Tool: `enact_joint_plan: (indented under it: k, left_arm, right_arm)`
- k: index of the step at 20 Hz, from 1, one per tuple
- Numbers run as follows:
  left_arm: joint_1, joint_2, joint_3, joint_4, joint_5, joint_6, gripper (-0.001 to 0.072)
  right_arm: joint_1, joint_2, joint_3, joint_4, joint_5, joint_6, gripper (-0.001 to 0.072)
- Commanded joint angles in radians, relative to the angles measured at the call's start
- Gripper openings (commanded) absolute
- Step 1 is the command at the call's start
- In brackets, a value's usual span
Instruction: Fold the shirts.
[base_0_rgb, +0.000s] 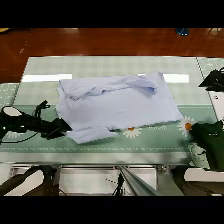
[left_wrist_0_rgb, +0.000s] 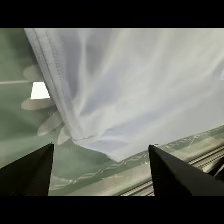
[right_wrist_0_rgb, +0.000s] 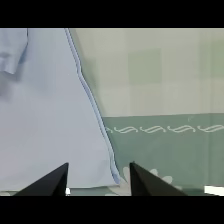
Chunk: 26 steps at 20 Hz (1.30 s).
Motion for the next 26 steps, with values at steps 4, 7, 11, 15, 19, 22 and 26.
enact_joint_plan:
  k: [4, 7, 11, 15, 19, 22, 26]
  left_arm:
    - [-0.150, -0.123, -0.026, -0.203, 0.219, 0.010, 0.0261]
    - [-0.161, -0.157, -0.026, -0.204, 0.201, 0.016, 0.0023]
    - [-0.140, -0.151, -0.026, -0.205, 0.145, 0.068, 0.0023]
    - [-0.135, -0.151, -0.025, -0.213, 0.118, 0.108, 0.0023]
    - [-0.135, -0.151, -0.025, -0.214, 0.087, 0.123, 0.0023]
    - [-0.135, -0.151, -0.026, -0.236, 0.082, 0.151, 0.0024]
    - [-0.135, -0.151, -0.025, -0.290, 0.087, 0.182, 0.0024]
  right_arm:
    - [-0.002, 0.002, -0.003, 0.031, -0.003, -0.005, 0.0483]
    - [-0.003, 0.002, -0.034, -0.088, 0.007, -0.004, 0.0484]
    - [-0.028, 0.001, -0.194, -0.056, 0.000, 0.002, 0.0550]
    - [-0.025, 0.001, -0.375, 0.005, -0.091, -0.022, 0.0552]
    - [-0.024, 0.001, -0.475, 0.045, -0.181, -0.027, 0.0551]
    - [-0.010, 0.001, -0.525, 0.062, -0.232, -0.027, 0.0550]
    - [0.067, -0.030, -0.578, 0.070, -0.264, 0.003, 0.0518]
